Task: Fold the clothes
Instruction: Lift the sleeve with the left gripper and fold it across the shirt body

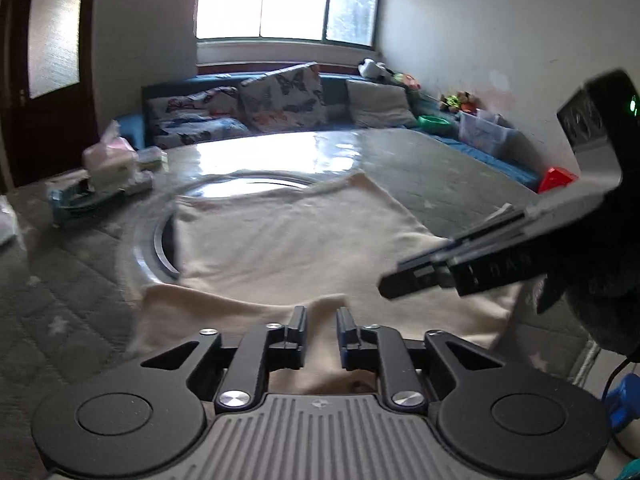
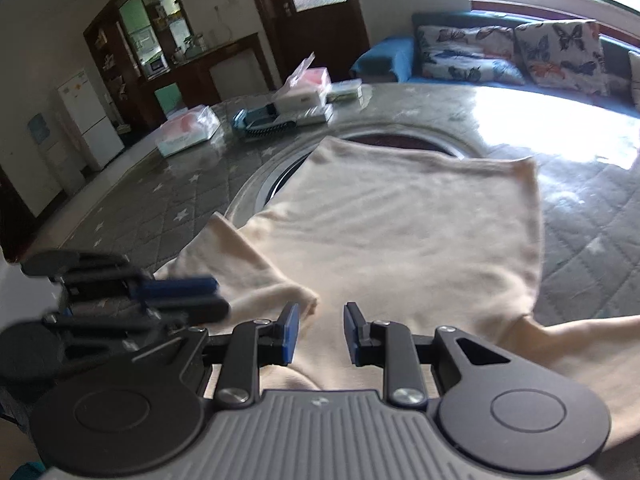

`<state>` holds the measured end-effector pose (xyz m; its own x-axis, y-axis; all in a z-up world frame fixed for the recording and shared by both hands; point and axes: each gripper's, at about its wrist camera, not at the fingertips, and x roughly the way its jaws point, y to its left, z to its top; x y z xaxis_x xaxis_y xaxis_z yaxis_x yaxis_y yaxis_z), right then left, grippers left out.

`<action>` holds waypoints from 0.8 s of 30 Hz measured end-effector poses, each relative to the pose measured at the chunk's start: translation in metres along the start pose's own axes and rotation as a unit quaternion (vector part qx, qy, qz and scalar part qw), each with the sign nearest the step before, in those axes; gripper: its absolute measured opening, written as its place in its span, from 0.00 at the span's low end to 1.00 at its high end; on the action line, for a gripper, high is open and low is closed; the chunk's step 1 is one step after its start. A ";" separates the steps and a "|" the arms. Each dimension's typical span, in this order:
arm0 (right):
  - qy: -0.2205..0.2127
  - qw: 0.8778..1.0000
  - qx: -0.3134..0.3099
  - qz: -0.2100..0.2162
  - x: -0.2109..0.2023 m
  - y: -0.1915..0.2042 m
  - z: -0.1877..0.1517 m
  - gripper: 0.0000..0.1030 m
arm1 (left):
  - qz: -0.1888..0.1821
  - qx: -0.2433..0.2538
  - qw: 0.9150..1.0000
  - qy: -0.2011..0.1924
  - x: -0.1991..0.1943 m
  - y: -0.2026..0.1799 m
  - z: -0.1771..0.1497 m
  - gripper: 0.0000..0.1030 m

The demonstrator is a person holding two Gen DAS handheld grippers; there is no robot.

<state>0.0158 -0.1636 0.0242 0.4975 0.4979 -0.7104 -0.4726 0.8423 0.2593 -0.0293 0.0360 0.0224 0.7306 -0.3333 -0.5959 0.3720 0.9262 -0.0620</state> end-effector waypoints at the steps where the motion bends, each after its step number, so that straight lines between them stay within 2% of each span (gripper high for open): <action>1: 0.005 1.000 -0.001 0.003 0.004 0.003 0.000 0.24 | 0.009 -0.002 1.000 -0.002 -0.004 0.007 -0.001 0.29; 2: 0.009 1.000 -0.004 0.005 0.008 0.005 0.000 0.25 | 0.017 -0.004 1.000 -0.003 -0.008 0.013 -0.001 0.33; 4: 0.018 1.000 -0.008 0.007 0.016 0.010 0.000 0.31 | 0.036 -0.008 0.999 -0.004 -0.014 0.028 -0.001 0.35; 7: 0.031 0.999 -0.009 0.006 0.028 0.016 -0.002 0.31 | 0.074 -0.001 0.997 0.006 -0.021 0.045 -0.008 0.38; 11: 0.045 0.999 -0.009 0.004 0.038 0.024 -0.005 0.29 | 0.099 0.008 0.995 0.017 -0.032 0.058 -0.016 0.42; 12: 0.046 0.999 -0.012 0.001 0.038 0.025 -0.005 0.26 | 0.102 0.008 0.995 0.018 -0.035 0.060 -0.018 0.43; 14: 0.046 0.999 -0.019 -0.005 0.038 0.028 -0.006 0.10 | 0.104 0.005 0.994 0.018 -0.039 0.062 -0.021 0.48; 15: 0.045 0.999 -0.017 -0.008 0.037 0.028 -0.005 0.06 | 0.105 0.002 0.994 0.018 -0.038 0.063 -0.022 0.49; 19: 0.027 0.999 -0.027 -0.021 0.027 0.031 0.002 0.04 | 0.095 -0.012 0.995 0.023 -0.026 0.058 -0.030 0.52; 24: -0.027 0.996 -0.071 -0.048 -0.011 0.042 0.022 0.03 | 0.089 -0.010 0.996 0.029 -0.008 0.048 -0.038 0.54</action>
